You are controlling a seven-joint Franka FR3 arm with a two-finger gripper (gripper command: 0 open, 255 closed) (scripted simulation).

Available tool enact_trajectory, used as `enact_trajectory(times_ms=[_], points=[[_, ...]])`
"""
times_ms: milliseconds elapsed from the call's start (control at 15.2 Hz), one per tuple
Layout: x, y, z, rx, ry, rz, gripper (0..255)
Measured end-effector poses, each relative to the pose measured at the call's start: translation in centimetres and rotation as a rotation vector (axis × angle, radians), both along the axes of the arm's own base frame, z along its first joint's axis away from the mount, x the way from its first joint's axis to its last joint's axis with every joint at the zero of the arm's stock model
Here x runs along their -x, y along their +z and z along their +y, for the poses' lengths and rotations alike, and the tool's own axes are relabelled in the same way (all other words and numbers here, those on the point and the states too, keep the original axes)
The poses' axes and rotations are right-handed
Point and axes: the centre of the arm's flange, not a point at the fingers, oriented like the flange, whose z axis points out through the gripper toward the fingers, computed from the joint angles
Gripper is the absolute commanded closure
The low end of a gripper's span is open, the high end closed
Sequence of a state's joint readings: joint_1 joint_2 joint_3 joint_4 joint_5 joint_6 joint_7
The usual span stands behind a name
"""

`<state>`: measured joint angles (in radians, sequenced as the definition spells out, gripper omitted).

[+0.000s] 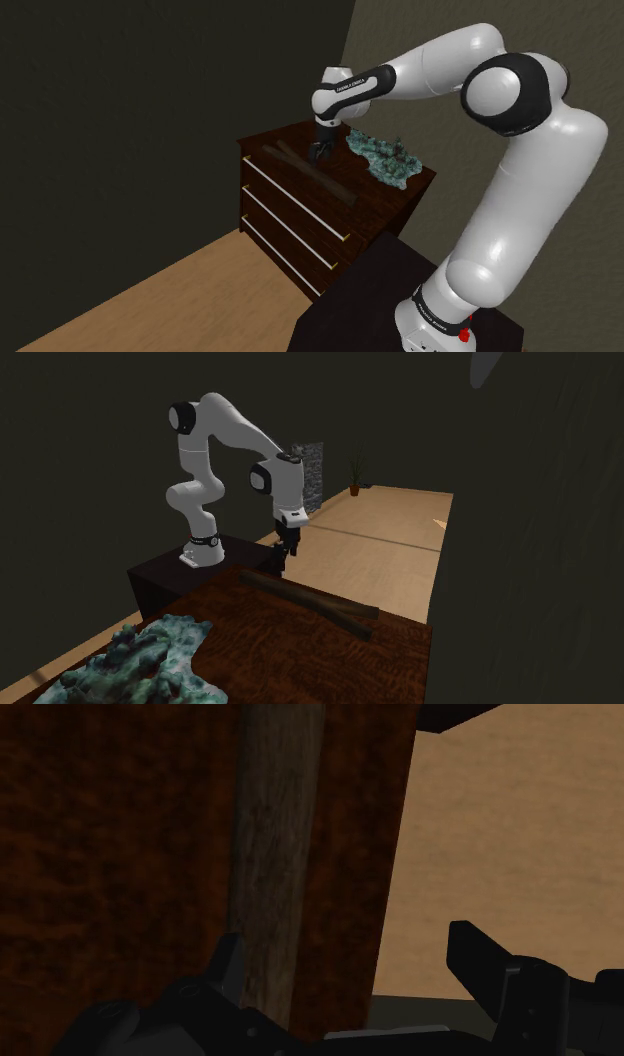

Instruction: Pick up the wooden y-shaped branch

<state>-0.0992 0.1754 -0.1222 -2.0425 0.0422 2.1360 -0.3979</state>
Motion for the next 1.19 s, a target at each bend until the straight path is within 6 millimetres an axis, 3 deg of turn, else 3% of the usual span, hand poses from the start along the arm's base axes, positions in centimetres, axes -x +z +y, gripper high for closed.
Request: enact_trajectory(times_ms=[396, 924, 990, 1188], points=[[-5.8, -4.3, -2.7, 0.017, 0.002, 0.008, 0], [-6.4, -8.9, -3.5, 0.02, 0.002, 0.01, 0], [-6.4, -9.1, -3.5, 0.02, 0.002, 0.01, 255], [-6.4, -9.2, -3.5, 0.02, 0.002, 0.009, 255]])
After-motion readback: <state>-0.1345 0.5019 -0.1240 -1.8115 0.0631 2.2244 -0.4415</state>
